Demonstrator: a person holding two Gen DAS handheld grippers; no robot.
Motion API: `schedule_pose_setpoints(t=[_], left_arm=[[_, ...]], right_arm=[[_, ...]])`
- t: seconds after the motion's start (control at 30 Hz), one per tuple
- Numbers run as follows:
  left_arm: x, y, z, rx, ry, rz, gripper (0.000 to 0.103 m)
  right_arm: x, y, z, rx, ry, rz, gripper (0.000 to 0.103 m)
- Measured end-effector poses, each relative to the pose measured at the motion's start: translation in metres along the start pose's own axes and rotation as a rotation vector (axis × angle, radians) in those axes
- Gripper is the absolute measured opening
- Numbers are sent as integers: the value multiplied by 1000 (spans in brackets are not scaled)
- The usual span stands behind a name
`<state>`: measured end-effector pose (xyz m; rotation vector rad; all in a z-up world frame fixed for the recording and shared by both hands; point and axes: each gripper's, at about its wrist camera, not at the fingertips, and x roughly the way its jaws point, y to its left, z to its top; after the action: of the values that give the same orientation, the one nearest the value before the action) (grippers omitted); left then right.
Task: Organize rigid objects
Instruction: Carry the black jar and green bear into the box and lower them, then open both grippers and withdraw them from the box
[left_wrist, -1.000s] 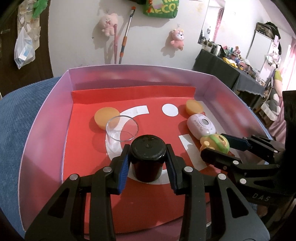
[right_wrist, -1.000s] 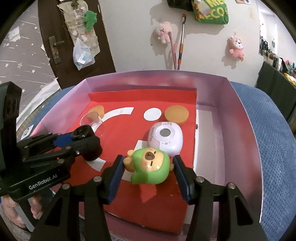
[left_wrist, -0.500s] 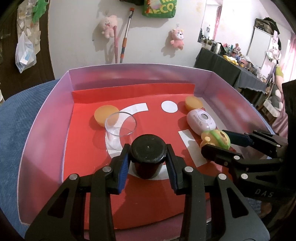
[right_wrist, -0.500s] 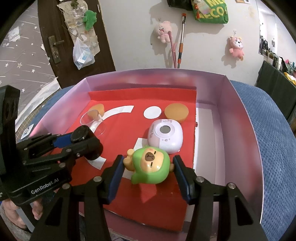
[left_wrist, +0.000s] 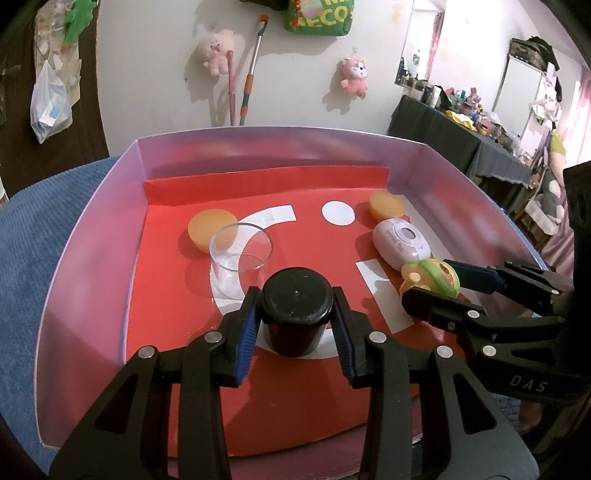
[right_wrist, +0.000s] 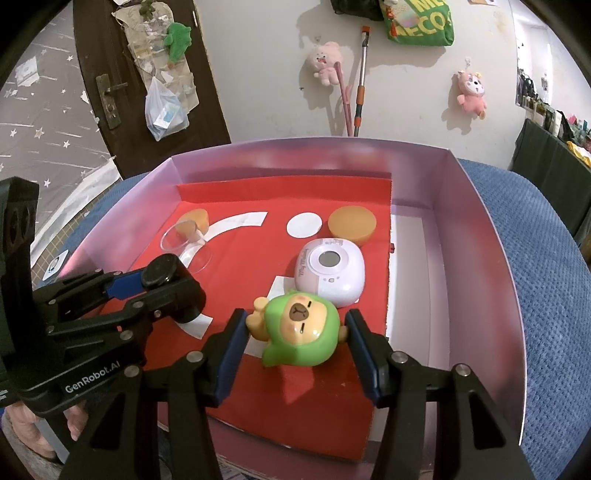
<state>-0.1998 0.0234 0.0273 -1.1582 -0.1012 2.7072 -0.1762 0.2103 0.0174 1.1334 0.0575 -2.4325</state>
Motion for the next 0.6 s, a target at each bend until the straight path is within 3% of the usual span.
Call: schedule_pose_setpoints(t=[0.2,0.43,0.6], left_arm=[[-1,0,-1,-5,6,-3,36],[-5,2,-4,-22,-8,-8,52],[-6,2,-5,-25,-7,3,53]], right_arm=[[0,0,1,-3,4,1,57],[-2,1,1,-2,5,7,57],[-3,1,0,-4,5,6,57]])
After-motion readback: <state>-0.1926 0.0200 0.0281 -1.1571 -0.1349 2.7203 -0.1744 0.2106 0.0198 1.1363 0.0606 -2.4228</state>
